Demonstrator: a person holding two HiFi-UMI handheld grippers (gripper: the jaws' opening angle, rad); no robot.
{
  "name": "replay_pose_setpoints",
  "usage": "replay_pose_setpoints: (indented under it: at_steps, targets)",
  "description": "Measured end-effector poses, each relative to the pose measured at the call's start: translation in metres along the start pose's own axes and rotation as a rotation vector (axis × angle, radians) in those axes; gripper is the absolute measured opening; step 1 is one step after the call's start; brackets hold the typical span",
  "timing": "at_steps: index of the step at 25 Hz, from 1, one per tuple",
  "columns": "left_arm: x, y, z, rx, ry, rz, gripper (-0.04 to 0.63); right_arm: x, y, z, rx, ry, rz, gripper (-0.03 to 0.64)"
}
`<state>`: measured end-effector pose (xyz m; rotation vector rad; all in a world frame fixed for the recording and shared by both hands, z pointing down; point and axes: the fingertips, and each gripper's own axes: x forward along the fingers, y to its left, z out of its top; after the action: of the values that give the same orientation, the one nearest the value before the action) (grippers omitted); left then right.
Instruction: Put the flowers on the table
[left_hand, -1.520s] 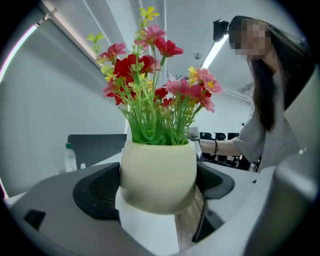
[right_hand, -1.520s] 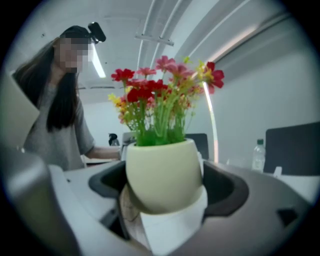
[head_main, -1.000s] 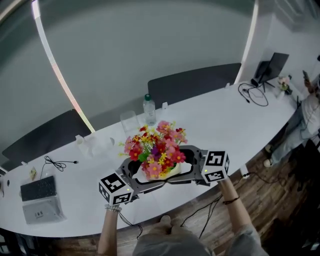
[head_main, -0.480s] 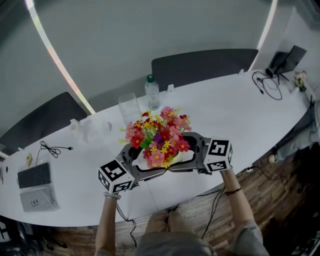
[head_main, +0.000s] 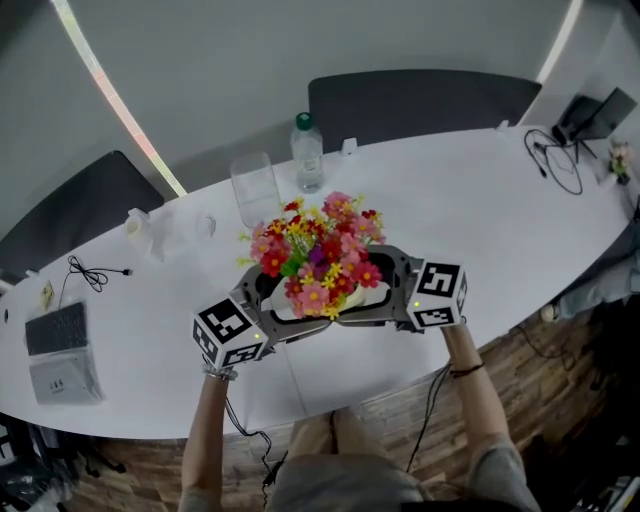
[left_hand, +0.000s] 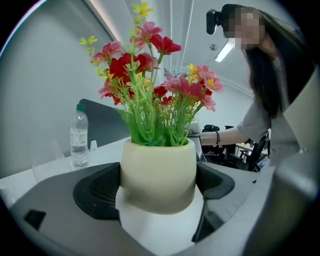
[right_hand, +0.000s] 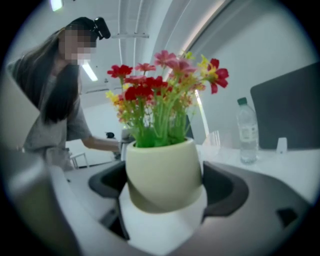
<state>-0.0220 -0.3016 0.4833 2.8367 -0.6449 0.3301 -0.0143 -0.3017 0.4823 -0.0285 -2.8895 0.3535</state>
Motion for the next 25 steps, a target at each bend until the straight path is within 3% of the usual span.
replay_pose_setpoints:
  at_steps: [25]
  targets:
    - [0.027, 0.02, -0.074, 0.039, 0.086, 0.065, 0.462, 0.016, -0.029, -0.074, -0.083, 0.114, 0.0, 0.459]
